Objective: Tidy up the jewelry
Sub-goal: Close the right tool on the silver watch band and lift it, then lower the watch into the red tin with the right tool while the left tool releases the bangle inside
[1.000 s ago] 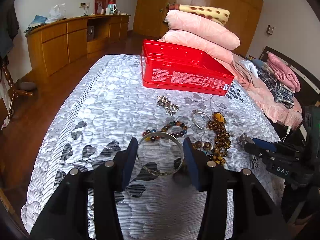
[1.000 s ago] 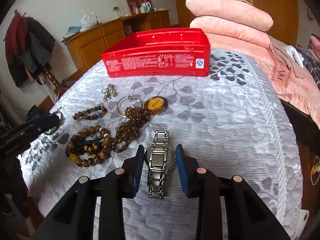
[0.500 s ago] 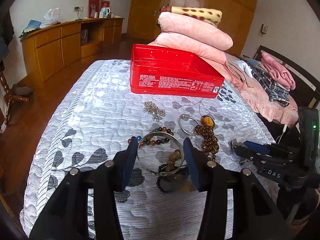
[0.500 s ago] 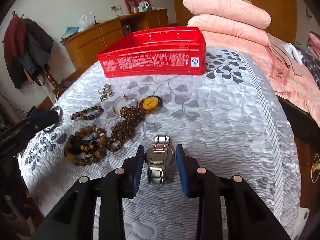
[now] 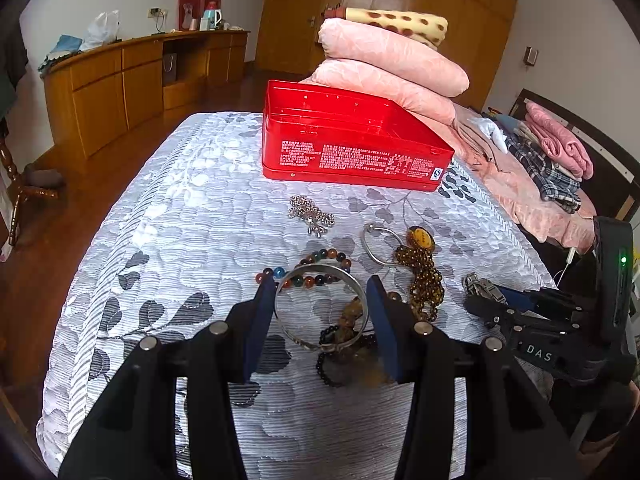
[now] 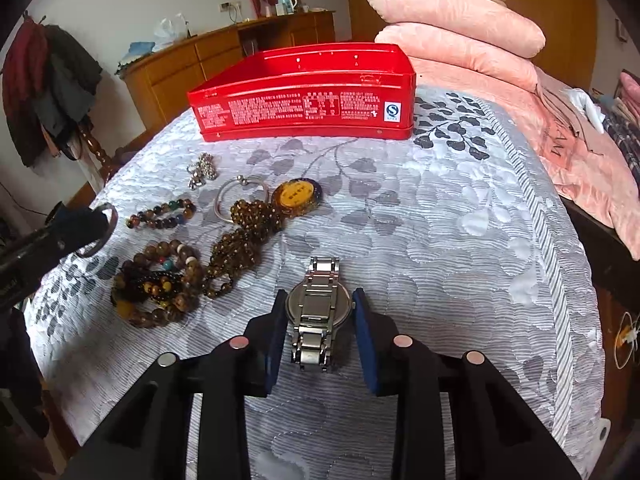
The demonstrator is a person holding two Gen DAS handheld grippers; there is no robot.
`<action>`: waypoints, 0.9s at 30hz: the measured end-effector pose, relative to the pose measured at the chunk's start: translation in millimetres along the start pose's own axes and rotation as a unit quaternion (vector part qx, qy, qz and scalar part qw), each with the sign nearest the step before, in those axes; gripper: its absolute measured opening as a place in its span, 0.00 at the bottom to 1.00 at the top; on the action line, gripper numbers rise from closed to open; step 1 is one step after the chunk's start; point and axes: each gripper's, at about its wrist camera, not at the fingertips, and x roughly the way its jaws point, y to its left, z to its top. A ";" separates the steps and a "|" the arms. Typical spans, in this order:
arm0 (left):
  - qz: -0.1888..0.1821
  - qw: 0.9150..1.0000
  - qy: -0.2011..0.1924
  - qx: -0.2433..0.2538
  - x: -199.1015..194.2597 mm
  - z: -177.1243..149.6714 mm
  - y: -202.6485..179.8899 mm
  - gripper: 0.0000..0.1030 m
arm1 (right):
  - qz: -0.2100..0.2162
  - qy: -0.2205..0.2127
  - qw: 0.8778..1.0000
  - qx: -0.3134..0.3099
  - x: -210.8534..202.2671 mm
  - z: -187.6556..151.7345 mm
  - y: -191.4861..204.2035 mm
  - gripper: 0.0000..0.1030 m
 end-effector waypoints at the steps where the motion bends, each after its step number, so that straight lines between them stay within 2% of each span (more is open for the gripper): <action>1: 0.000 1.000 -0.001 0.000 0.1 0.6 0.1 0.44 | 0.001 -0.003 1.000 0.003 -2.4 1.3 -0.6 0.31; 7: -0.002 1.000 -0.011 0.002 -2.3 10.0 -1.2 0.44 | 0.007 -0.030 1.000 0.003 -19.2 17.4 -2.0 0.31; 13: -0.008 0.999 -0.037 0.015 -5.3 37.5 -5.9 0.44 | 0.014 -0.067 0.998 -0.012 -39.1 50.8 -3.6 0.31; 20: -0.024 0.997 -0.066 0.034 5.8 99.4 -17.6 0.44 | 0.019 -0.103 0.994 -0.031 -45.0 115.6 -6.0 0.31; 27: -0.025 0.997 -0.065 0.034 56.6 159.4 -22.6 0.44 | 0.025 -0.120 0.992 -0.026 -18.1 178.6 -15.3 0.31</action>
